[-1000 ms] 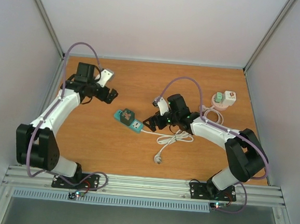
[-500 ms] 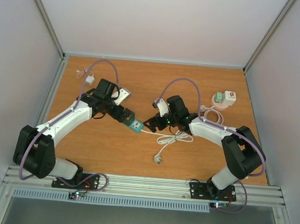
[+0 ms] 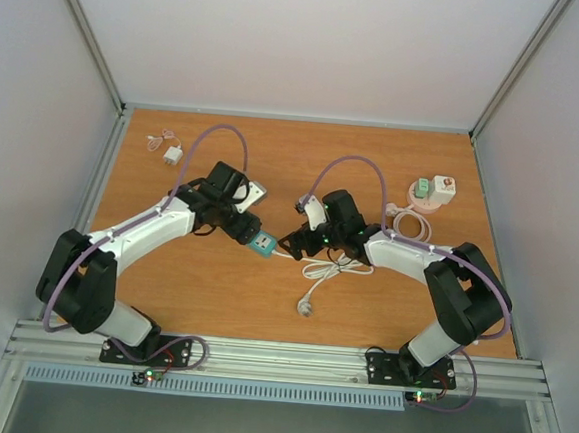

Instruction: Pull the plug off the socket

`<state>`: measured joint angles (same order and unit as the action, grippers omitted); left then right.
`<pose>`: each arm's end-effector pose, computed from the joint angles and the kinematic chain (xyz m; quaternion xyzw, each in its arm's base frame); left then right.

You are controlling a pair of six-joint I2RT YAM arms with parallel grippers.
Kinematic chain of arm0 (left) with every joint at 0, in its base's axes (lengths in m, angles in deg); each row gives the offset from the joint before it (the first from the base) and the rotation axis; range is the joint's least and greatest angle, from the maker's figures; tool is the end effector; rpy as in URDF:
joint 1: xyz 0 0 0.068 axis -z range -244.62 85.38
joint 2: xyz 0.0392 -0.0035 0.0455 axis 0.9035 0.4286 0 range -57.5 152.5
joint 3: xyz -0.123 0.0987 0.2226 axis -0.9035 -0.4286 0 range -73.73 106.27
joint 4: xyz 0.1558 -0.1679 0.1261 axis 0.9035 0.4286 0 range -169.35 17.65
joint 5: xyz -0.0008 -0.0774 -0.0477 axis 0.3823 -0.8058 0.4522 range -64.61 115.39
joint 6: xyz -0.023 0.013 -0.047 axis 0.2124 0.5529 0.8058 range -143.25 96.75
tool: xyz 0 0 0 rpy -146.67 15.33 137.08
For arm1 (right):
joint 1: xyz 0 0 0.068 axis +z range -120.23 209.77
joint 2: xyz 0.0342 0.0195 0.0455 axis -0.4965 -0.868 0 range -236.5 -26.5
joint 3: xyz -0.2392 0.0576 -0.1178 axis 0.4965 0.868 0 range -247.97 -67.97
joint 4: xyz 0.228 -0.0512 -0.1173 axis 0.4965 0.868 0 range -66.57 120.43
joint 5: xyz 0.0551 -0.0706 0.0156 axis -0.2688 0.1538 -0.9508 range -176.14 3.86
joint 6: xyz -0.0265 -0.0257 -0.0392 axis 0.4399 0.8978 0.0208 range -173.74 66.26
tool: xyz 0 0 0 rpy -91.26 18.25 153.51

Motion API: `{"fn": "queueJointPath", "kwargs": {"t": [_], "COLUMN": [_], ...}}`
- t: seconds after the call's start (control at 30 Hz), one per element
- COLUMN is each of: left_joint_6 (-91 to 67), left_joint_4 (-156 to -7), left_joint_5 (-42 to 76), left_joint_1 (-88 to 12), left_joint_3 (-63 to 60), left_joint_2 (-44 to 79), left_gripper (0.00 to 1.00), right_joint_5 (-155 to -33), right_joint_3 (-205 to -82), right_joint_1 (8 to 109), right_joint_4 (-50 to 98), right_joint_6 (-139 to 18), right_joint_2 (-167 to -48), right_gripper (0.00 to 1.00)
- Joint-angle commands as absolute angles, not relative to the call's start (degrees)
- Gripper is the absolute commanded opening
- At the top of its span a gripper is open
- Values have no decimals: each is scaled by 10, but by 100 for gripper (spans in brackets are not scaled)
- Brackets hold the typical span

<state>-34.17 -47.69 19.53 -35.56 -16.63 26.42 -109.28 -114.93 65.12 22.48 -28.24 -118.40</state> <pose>0.2560 -0.1464 0.2257 0.3416 0.8985 -0.0914 0.2601 0.2540 0.1973 0.1727 -0.5242 0.7379 0.2168 0.3656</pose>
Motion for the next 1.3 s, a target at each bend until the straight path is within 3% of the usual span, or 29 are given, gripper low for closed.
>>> {"fn": "queueJointPath", "kwargs": {"t": [0.0, 0.37, 0.8, 1.27], "left_joint_6": [-340, -348, -387, -389], "left_joint_4": [-504, -501, -484, -477], "left_joint_5": [219, 232, 194, 159], "left_joint_1": [-349, -349, -349, -349], "left_joint_3": [-170, -162, -176, -186], "left_joint_2": [276, 312, 289, 274], "left_gripper": [90, 83, 54, 49], "right_joint_5": [-1087, -1069, -1043, -988], "right_joint_3": [-1138, -1112, -1053, -1057], "right_joint_1": [658, 686, 737, 781], "right_joint_4": [184, 102, -53, -193], "right_joint_6": [-286, -287, -300, -252], "right_joint_2": [-1185, -1197, -1240, -1336], "right_gripper": [97, 99, 99, 96]}}
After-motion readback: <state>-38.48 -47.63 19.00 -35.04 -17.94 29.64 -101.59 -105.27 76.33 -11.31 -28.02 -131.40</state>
